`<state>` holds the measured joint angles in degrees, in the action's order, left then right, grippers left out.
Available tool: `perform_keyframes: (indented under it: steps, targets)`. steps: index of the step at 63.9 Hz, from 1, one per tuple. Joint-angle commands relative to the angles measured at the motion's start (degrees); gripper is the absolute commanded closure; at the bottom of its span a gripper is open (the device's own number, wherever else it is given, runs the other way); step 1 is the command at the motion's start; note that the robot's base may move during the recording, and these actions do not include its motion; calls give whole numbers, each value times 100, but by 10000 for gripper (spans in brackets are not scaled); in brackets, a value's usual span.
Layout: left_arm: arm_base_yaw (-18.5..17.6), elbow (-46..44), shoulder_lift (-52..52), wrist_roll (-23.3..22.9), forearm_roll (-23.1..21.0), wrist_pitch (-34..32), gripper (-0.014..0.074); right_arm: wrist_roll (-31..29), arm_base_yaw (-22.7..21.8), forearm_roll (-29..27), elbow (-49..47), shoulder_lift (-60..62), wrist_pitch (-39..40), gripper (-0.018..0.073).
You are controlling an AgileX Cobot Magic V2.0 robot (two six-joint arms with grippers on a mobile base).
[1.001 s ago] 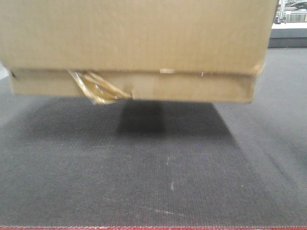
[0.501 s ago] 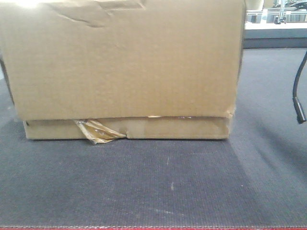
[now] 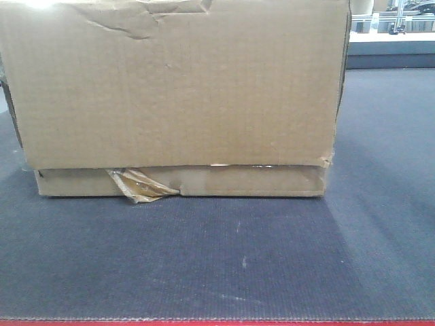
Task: Grab carton from right shelf to conveyor
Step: 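Lower the carton onto the conveyor belt with both grippers, then open both grippers to release the carton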
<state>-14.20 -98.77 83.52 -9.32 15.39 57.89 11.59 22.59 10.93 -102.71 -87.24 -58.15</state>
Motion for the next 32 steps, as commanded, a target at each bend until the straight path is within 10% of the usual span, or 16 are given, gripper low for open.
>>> perform_keyframes:
  steps: [1, 9, 32]
  targets:
    - [171, 531, -438, 49, 32, -222, 354, -48, -142, 92, 308, 365, 56, 636]
    - [498, 1660, -1124, 49, -31, -750, 634, -48, -433, 92, 1114, 754, 386, 634]
    - [1174, 4935, -3280, 49, -405, -2590, 594, -48, -933, 92, 4115, 2115, 1984, 634]
